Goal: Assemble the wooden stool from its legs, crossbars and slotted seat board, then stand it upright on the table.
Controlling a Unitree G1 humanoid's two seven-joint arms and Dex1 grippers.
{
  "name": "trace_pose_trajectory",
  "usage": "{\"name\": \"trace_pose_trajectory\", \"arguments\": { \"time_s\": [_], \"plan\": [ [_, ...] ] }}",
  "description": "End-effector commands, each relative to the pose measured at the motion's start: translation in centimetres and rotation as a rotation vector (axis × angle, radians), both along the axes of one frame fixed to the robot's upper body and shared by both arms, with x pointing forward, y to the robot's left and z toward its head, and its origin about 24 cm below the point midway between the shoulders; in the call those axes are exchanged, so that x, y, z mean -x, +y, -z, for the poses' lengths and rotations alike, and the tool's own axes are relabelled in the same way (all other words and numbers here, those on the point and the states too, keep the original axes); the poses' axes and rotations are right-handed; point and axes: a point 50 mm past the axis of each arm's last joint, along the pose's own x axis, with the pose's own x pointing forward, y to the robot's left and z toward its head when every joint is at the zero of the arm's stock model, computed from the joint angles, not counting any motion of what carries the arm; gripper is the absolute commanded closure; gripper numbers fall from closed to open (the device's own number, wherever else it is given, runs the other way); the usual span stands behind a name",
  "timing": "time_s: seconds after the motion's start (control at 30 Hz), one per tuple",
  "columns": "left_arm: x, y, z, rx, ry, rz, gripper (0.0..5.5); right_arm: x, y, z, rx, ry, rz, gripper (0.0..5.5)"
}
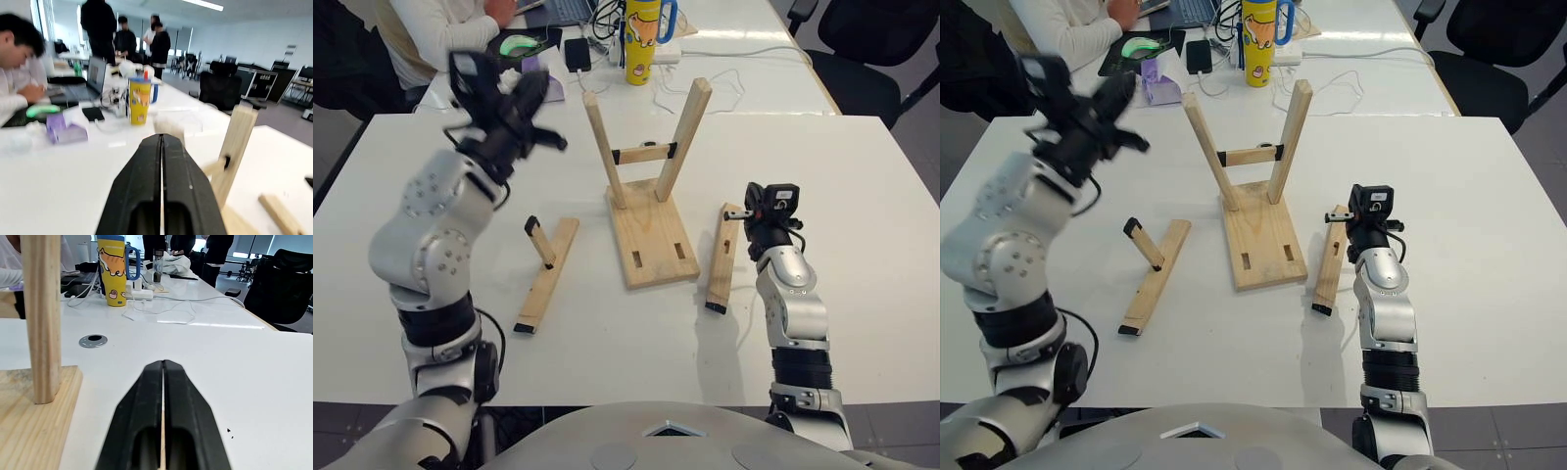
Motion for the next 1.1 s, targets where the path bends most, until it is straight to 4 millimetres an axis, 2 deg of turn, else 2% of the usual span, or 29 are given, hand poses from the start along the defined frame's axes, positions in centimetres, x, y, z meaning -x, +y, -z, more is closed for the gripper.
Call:
{"name": "trace_pose_trajectory", "arguments": {
  "time_s": [0.03,0.07,0.1,0.17,0.33,0.4,0.5,0.7,0.8,1.0,1.1],
  "plan": [
    [4.6,0.4,12.4,-0.061,0.441,0.007,5.47,-0.1,-0.1,-0.3,-0.007,-0.011,0.014,5.50],
    [5.5,0.6,13.8,-0.063,0.478,0.003,5.47,-0.1,-0.2,-0.4,-0.008,-0.012,0.015,5.50],
    [5.9,0.6,14.3,-0.069,0.480,0.001,5.47,-0.1,-0.2,-0.5,-0.005,-0.013,0.012,5.50],
    [5.6,0.2,13.3,-0.025,0.415,0.005,5.47,-0.2,-0.3,-0.5,-0.001,-0.014,0.012,5.50],
    [3.2,-1.0,6.6,0.041,0.133,-0.016,5.47,-0.3,-0.3,-0.5,0.007,-0.012,0.007,5.50],
    [2.7,-1.3,4.6,0.025,0.054,-0.018,5.47,-0.2,-0.3,-0.5,0.007,-0.010,0.006,5.50],
    [2.5,-1.7,2.7,0.006,-0.023,-0.017,5.47,-0.2,-0.3,-0.4,0.008,-0.008,0.003,5.50],
    [2.1,-1.4,0.6,-0.043,-0.105,-0.034,5.47,-0.2,-0.3,-0.4,0.008,-0.009,0.007,5.50],
    [1.6,-0.5,-1.9,-0.055,-0.195,-0.086,5.47,-0.1,-0.3,-0.4,0.007,-0.010,0.008,5.50],
    [1.3,1.9,-8.7,-0.002,-0.405,-0.219,5.47,0.0,-0.3,-0.3,0.006,-0.008,0.012,5.50],
    [1.2,3.2,-9.3,-0.043,-0.414,-0.272,5.47,0.1,-0.3,-0.2,0.005,-0.007,0.015,5.50]
  ]
}}
